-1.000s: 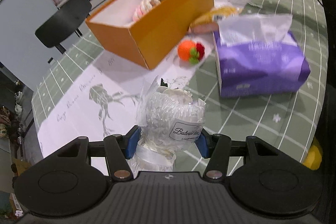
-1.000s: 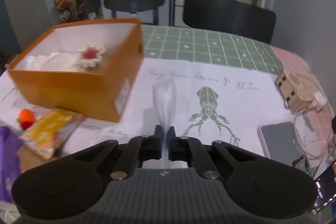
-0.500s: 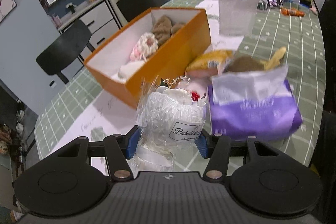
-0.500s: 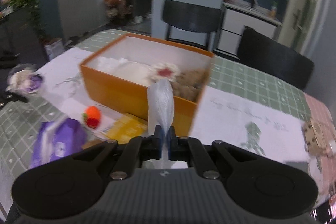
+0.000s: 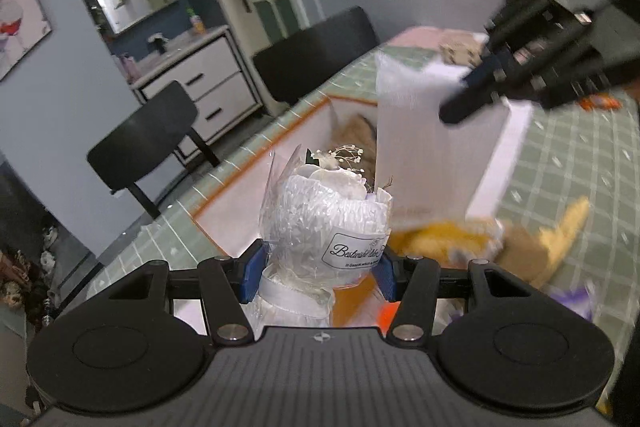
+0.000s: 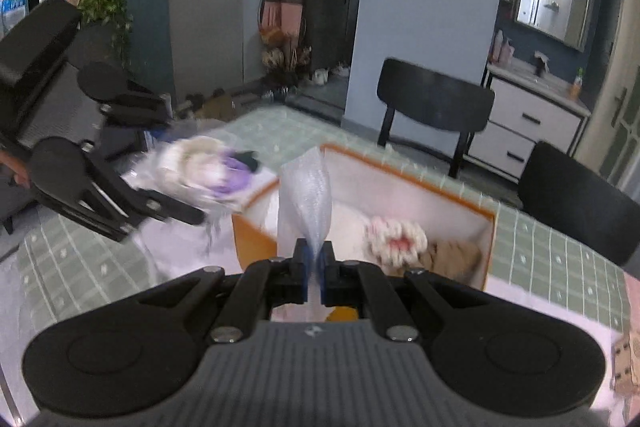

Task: Organize soft objects
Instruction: 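Carry the plastic bundle with the left tool while the right tool carries the plastic bag to the box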

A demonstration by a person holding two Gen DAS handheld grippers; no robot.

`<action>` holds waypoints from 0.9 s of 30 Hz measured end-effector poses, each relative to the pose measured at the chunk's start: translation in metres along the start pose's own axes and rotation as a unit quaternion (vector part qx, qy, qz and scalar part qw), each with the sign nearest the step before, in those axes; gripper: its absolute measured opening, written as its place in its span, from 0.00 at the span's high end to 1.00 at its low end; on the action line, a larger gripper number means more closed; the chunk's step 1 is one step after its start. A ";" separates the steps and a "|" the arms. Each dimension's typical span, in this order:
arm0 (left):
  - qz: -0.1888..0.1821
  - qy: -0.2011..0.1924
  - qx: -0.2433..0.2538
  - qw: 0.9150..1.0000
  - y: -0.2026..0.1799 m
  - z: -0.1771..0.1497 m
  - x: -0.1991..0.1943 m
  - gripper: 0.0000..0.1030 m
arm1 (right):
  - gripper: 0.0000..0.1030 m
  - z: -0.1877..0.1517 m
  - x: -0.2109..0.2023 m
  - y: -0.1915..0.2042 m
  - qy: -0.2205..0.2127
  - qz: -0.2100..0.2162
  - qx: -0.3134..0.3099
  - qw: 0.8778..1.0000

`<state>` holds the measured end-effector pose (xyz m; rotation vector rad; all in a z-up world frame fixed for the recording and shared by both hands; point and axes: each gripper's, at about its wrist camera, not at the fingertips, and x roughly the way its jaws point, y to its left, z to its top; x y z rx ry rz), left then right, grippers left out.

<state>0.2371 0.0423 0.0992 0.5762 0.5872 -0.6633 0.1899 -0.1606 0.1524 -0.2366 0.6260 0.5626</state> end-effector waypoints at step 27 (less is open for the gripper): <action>-0.023 -0.057 -0.065 0.996 0.059 0.093 0.082 0.39 | 0.98 0.049 0.079 -0.083 -0.026 -0.036 0.094 0.995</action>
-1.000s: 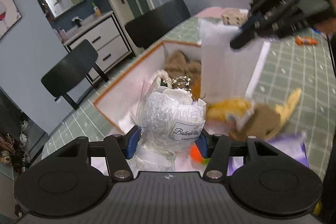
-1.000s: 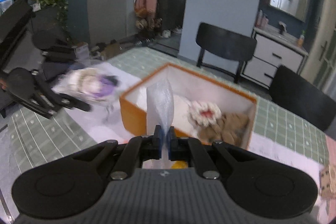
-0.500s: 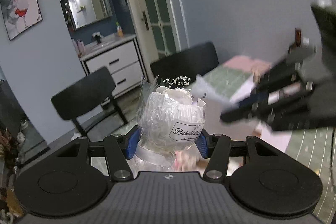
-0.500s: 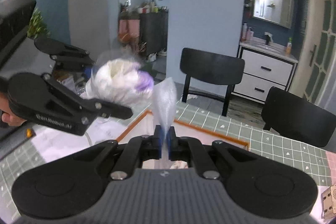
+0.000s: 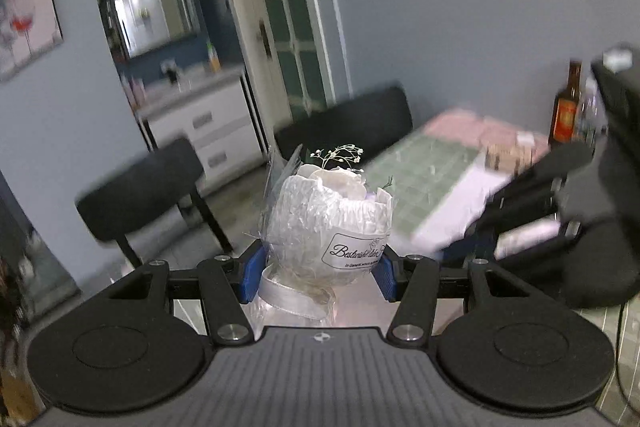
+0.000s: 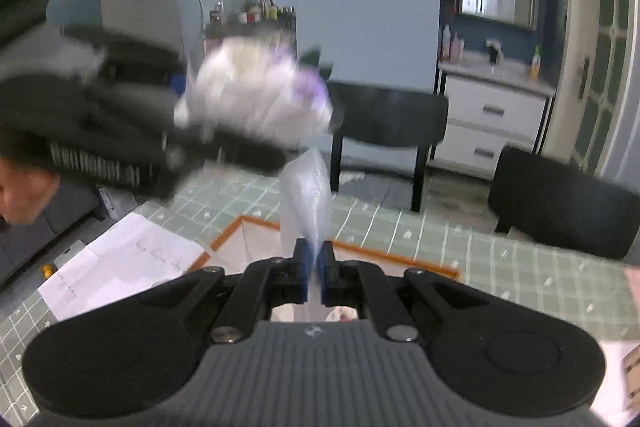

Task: Organize soft objects
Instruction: 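Carry the plastic bundle with the left tool while the right tool carries the plastic bag to the box, then lower both plastic items into the orange box and open both tools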

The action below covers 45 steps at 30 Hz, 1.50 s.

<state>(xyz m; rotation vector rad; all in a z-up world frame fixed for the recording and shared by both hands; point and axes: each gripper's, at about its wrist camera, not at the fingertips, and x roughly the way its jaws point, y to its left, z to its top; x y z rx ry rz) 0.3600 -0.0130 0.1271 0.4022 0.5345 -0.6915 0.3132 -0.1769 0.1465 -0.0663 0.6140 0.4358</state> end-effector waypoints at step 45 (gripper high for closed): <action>0.036 0.131 -0.019 0.991 -0.008 -0.070 0.078 0.15 | 0.64 -0.084 0.066 -0.033 0.131 -0.067 0.001 0.989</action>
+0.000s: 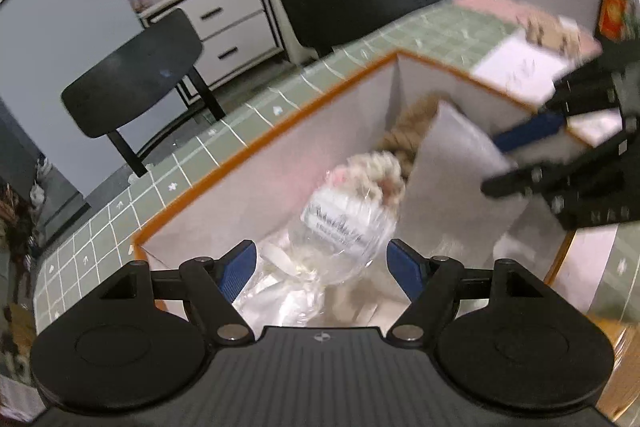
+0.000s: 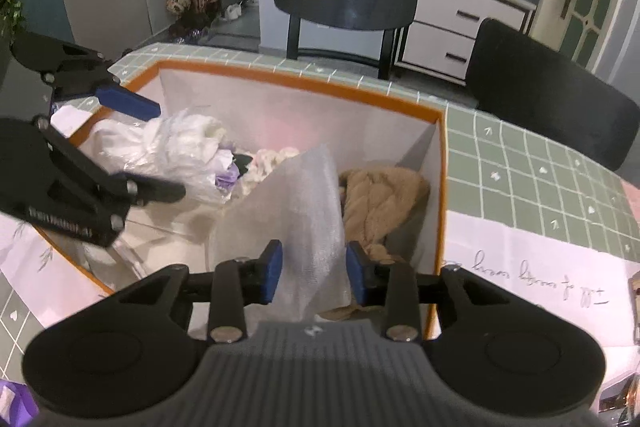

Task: Organize soft objects
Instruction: 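Lower both plastic items into the orange box and open both tools, then withdraw both tools from the box toward the remaining items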

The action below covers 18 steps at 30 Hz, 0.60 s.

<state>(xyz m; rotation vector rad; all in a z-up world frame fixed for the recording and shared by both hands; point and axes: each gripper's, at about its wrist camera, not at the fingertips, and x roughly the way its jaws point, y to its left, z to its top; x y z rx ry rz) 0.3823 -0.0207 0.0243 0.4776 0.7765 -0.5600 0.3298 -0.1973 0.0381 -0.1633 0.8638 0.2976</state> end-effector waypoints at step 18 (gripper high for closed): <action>-0.007 -0.062 -0.024 0.998 -0.002 -0.034 -0.086 0.15 | 0.54 -0.026 -0.071 0.001 -0.049 -0.011 0.007 0.999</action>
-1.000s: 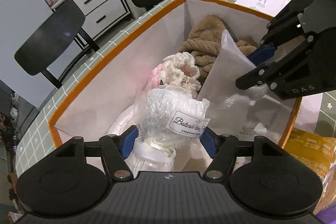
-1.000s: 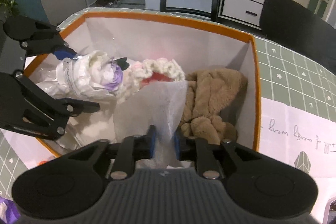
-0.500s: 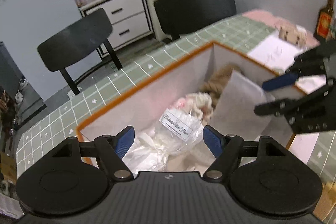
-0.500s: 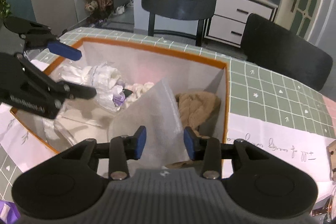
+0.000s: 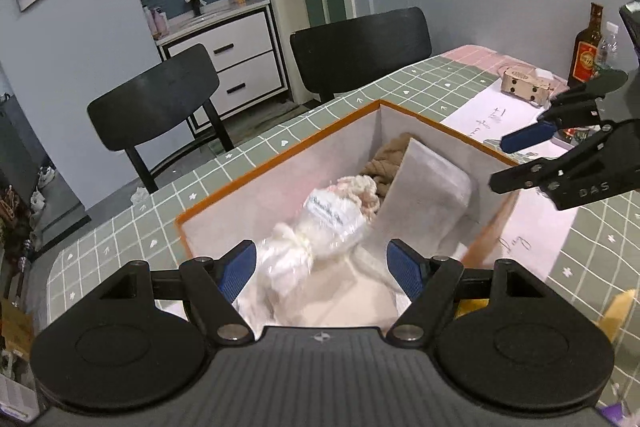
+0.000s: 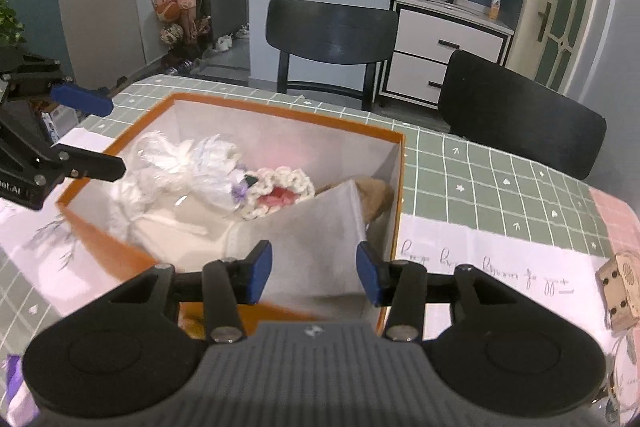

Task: Organize soft objects
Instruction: 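Withdraw both tools from the box toward the remaining items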

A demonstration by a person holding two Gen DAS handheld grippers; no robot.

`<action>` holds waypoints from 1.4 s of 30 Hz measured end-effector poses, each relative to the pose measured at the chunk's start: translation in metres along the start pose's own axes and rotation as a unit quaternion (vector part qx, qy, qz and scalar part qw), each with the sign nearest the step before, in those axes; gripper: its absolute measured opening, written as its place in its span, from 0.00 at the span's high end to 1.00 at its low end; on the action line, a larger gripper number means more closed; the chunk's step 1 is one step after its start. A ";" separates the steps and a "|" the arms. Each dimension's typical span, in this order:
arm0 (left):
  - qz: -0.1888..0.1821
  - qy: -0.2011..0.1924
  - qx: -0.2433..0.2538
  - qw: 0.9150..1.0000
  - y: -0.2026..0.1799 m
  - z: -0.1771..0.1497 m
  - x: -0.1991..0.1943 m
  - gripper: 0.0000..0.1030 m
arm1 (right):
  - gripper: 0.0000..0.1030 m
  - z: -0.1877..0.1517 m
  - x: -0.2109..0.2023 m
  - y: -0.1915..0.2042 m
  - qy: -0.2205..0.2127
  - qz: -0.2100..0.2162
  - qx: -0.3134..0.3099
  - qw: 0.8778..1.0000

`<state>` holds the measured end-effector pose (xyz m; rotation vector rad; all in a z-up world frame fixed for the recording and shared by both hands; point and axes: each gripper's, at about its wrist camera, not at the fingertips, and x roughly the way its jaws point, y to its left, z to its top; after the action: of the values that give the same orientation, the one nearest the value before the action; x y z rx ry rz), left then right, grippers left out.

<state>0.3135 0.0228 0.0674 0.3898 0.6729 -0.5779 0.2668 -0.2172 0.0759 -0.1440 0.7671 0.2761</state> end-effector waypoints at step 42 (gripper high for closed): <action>-0.028 -0.010 -0.140 0.990 -0.037 -0.130 -0.055 0.15 | 0.46 -0.130 -0.082 0.032 0.021 0.095 -0.035 0.995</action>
<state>0.1947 0.0810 0.0056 0.1036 0.7365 -0.5305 0.1149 -0.2320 0.0401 -0.1446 0.8152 0.4817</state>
